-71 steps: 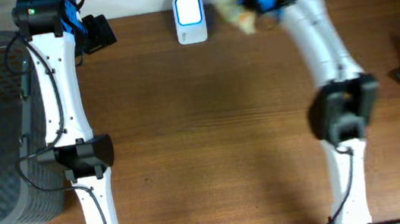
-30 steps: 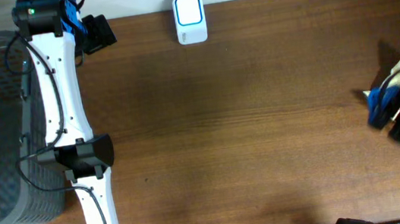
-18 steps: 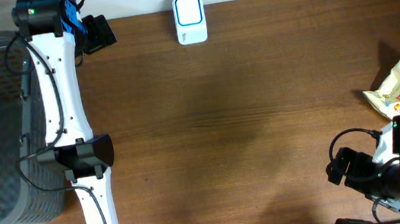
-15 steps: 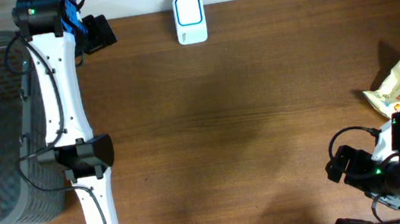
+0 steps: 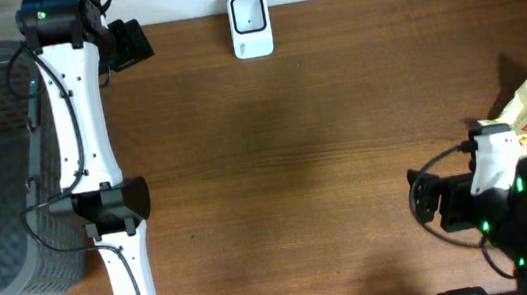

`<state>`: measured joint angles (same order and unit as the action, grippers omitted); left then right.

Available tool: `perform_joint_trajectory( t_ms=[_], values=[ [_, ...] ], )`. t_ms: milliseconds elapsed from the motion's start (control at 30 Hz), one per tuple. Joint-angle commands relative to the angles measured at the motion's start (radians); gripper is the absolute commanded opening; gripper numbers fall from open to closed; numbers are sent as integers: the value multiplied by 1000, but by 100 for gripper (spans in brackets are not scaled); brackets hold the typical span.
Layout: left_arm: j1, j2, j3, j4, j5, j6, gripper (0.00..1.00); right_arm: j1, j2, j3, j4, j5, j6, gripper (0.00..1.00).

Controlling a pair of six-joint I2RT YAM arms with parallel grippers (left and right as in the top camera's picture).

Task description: Scan the item barcode

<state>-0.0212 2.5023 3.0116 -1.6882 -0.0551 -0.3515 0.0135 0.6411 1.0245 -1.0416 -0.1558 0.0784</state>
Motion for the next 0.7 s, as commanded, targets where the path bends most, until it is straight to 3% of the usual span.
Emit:
perform_joint_trajectory(
  t_ms=[0,333,667],
  values=[
    [1,-1,-2,0,7,8,99,57,-188,-164,71,48,-19,98],
    [1,-1,-2,0,7,8,99,56,-638,-734,528,56,-19,98],
    [1,-1,-2,0,7,8,99,56,-637,-967,855,60,-22,98]
  ],
)
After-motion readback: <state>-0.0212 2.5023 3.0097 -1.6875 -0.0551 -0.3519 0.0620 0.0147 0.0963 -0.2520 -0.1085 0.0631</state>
